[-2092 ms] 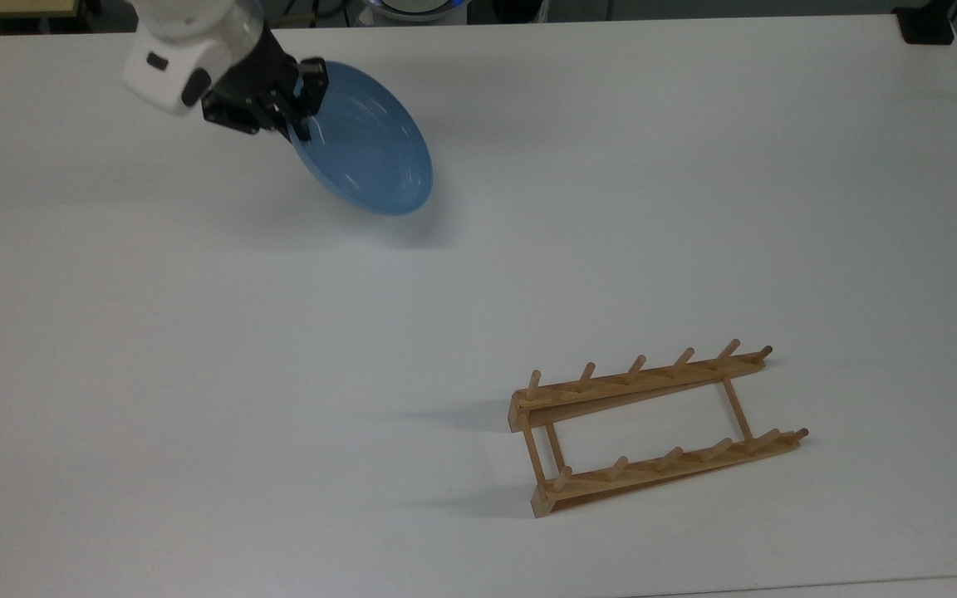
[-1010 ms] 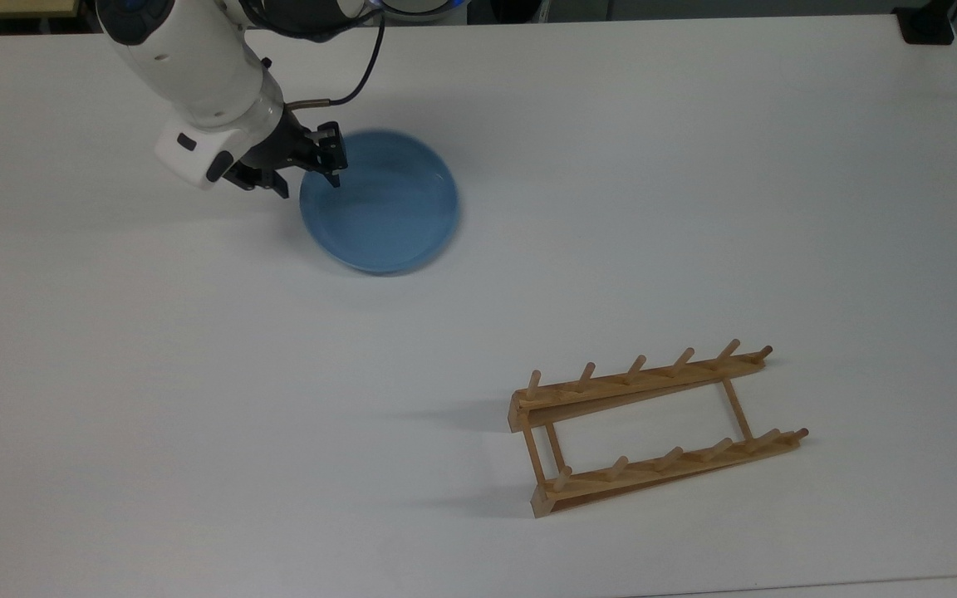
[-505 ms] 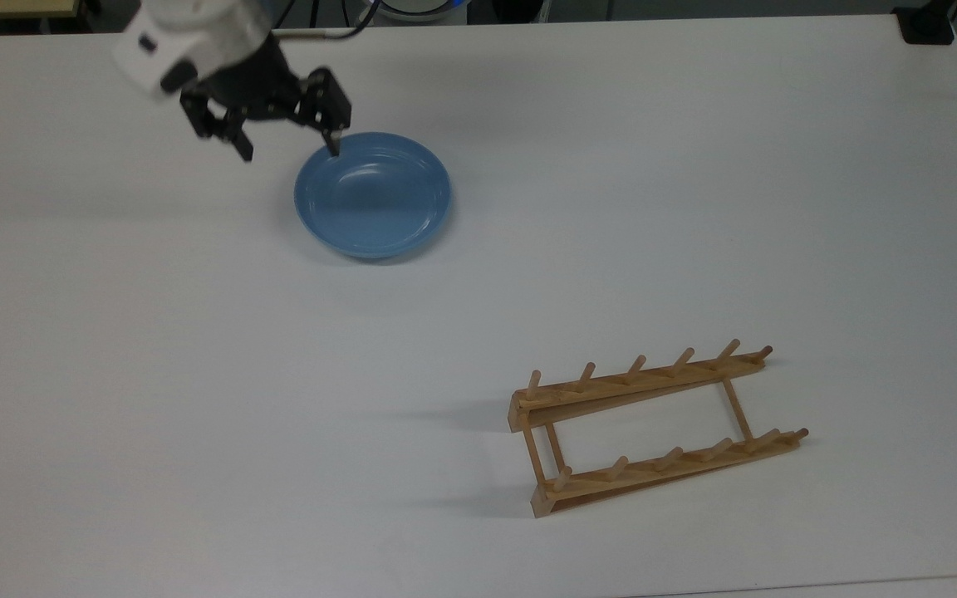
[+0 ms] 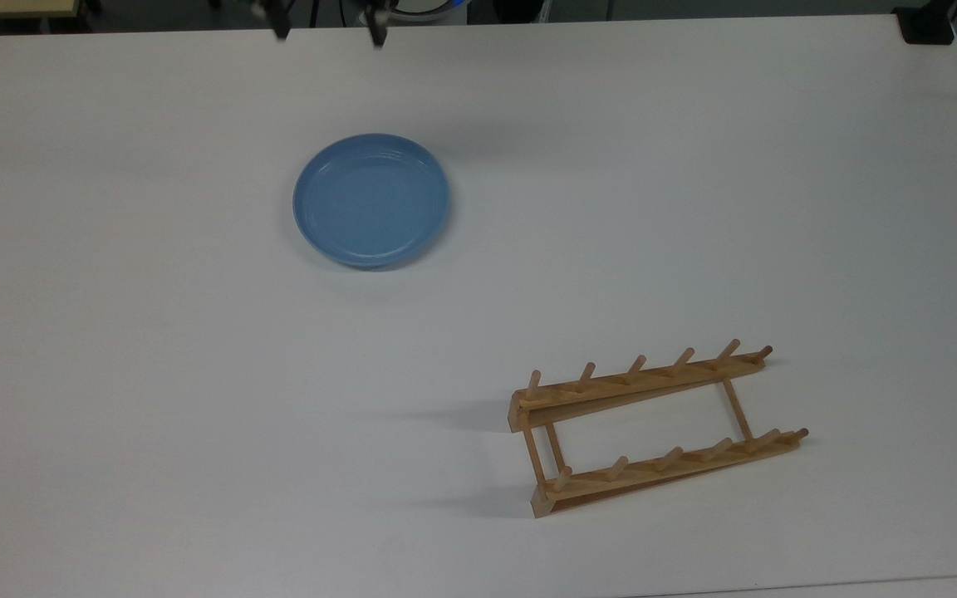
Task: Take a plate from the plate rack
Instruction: 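Open the gripper and raise it away from the plate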
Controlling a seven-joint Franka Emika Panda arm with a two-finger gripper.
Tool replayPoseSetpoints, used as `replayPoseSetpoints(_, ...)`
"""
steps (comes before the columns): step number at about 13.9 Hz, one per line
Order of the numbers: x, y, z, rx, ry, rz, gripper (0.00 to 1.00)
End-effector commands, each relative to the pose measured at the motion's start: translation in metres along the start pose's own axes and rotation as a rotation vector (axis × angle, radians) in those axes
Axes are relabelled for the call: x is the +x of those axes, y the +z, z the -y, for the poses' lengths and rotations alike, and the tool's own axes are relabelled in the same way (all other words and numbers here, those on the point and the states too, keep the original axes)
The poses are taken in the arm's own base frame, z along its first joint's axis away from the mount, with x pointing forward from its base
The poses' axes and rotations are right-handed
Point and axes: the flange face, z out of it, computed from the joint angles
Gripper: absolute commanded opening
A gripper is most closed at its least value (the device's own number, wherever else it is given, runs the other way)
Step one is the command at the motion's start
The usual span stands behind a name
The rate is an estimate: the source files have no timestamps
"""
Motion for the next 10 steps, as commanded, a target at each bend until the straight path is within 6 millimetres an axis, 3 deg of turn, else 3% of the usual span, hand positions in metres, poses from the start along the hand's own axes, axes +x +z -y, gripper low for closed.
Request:
replayPoseSetpoints(1, -0.0155, -0.0115, 0.0083, -0.046, -0.014, 0.001, 1.0)
replayPoseSetpoints(4, -0.007, -0.0107, 0.0086, -0.068, -0.163, -0.049, 1.0)
replayPoseSetpoints(10, -0.0063, -0.0132, 0.0054, -0.07, -0.173, -0.057, 1.0)
